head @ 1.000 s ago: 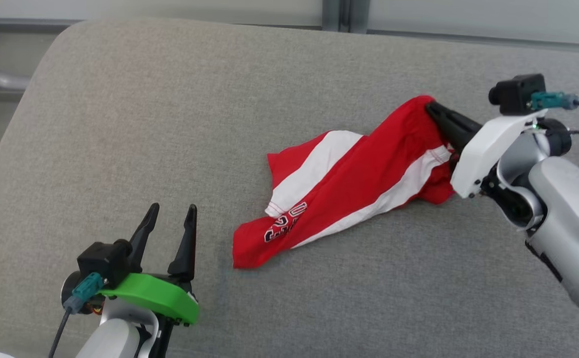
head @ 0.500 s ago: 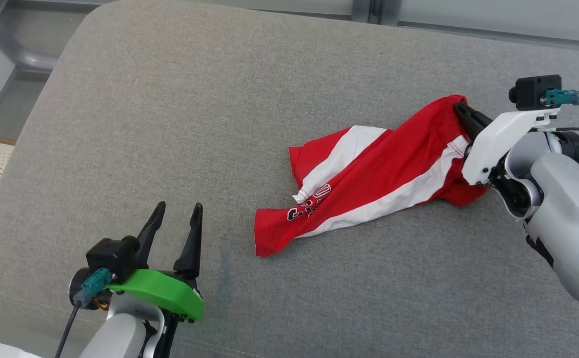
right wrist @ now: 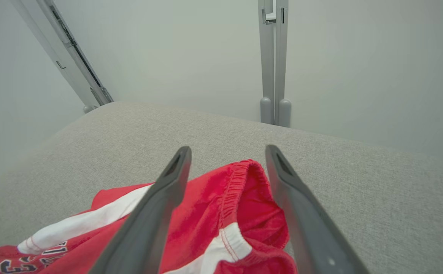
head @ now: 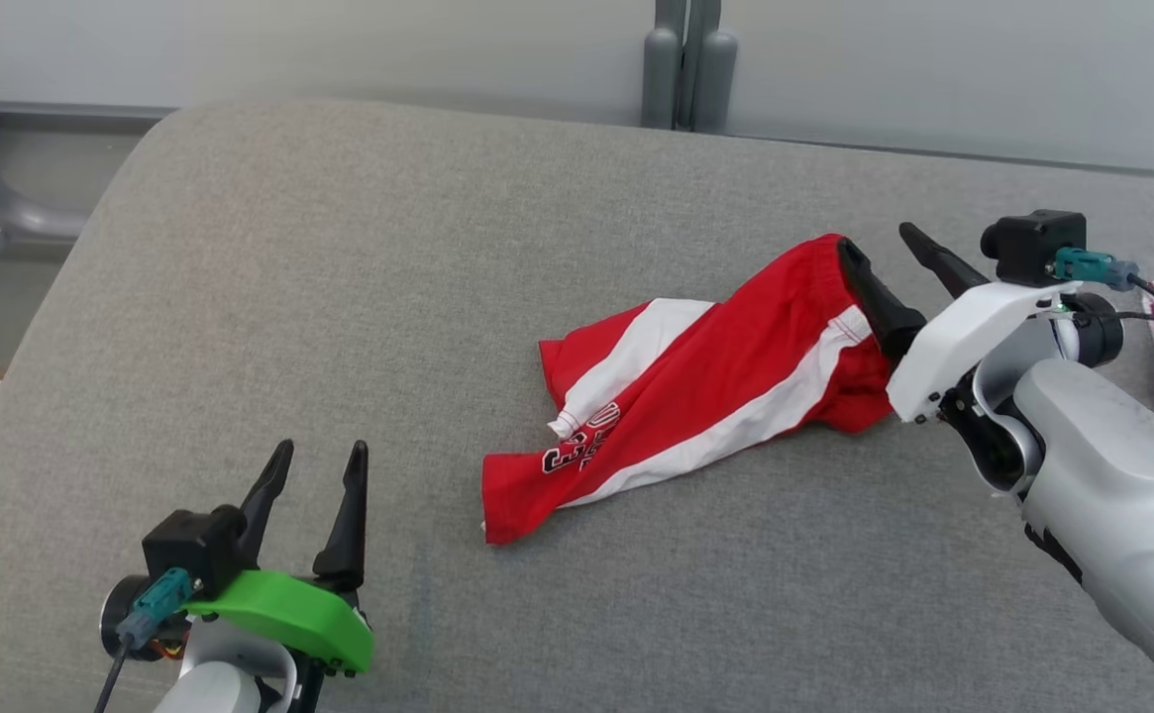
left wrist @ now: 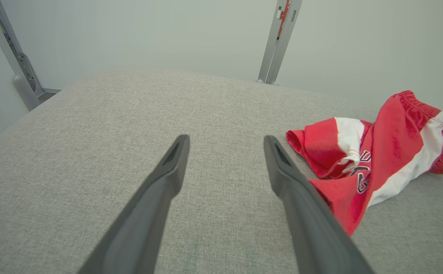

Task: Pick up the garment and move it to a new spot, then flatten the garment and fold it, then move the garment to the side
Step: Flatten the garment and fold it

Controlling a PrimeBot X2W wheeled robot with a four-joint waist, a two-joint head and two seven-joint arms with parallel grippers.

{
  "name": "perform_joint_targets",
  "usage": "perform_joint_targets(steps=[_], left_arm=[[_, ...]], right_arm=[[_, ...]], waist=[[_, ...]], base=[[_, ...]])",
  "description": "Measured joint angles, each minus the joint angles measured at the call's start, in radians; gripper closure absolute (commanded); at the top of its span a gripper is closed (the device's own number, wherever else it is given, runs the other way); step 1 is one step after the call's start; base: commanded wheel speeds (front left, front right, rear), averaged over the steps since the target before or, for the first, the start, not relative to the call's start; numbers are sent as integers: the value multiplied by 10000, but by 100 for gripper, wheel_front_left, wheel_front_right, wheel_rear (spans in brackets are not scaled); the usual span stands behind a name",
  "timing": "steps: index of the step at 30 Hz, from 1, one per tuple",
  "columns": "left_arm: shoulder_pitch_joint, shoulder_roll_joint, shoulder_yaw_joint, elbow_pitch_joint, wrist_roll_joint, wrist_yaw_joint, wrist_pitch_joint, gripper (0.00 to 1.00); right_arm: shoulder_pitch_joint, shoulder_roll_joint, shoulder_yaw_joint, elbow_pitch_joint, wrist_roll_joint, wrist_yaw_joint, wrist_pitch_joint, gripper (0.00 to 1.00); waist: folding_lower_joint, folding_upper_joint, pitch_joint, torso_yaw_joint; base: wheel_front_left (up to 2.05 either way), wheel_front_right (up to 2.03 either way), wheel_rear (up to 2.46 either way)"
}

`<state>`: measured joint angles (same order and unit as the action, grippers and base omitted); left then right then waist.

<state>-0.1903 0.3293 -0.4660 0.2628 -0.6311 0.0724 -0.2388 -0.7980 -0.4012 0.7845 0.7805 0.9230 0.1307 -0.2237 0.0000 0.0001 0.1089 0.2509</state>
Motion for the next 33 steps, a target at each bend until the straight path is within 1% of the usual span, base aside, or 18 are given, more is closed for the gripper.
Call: perform_joint_targets(steps=[3,6,9,11,15,17,19,23,26,30,32,33], left_arm=[[271,111,33,-207,-17,157,63,0],[451,171,73,-483,-71,169,73,0],[698,268,100,-690,-92,249,46,0],[828,307,94,-788,-94,293,59,0],[954,324,-8,-947,-104,341,184,0],[990,345,-92,-984,-105,314,267,0],[1003,376,-176,-1020,-127,255,389,0],[1007,458,-502,-986,-267,23,938,0],[994,489,-594,-976,-504,-201,1329,0],[946,550,-966,-685,-809,-648,2255,0],[831,652,-1181,-412,-867,-736,2708,0],[775,646,-1168,-337,-888,-744,2746,0]], right_arm=[[191,-128,-163,-443,-165,2,-291,0],[694,-272,-817,-1087,-483,2,-351,0],[1687,-176,-2502,-2316,-965,0,-393,0],[2774,35,-3463,-3078,-1743,2,-391,0],[4818,692,-4945,-4203,-3030,0,-391,0],[5469,980,-5379,-4627,-3519,0,-391,0],[6056,1289,-5620,-4963,-3929,0,-391,0],[6447,1557,-5716,-5496,-4228,-2,-391,0],[6456,1597,-5668,-5747,-4378,0,-391,0],[6432,1632,-5549,-5869,-4447,0,-391,0],[6387,1659,-5423,-5904,-4464,2,-391,0],[6366,1657,-5415,-5916,-4474,0,-391,0]], waist=[[0,0,-290,-208],[0,0,-512,-458],[0,0,-686,-698],[0,0,-777,-841],[0,0,-898,-1035],[0,0,-920,-1107],[0,0,-928,-1189],[0,0,-884,-1316],[0,0,-819,-1418],[0,0,-684,-1567],[0,0,-620,-1689],[0,0,-587,-1740]], base=[[0,0,0],[0,0,0],[0,0,0],[0,0,0],[0,0,0],[0,0,0],[0,0,0],[0,0,0],[0,0,0],[0,0,0],[0,0,0],[0,0,0]])
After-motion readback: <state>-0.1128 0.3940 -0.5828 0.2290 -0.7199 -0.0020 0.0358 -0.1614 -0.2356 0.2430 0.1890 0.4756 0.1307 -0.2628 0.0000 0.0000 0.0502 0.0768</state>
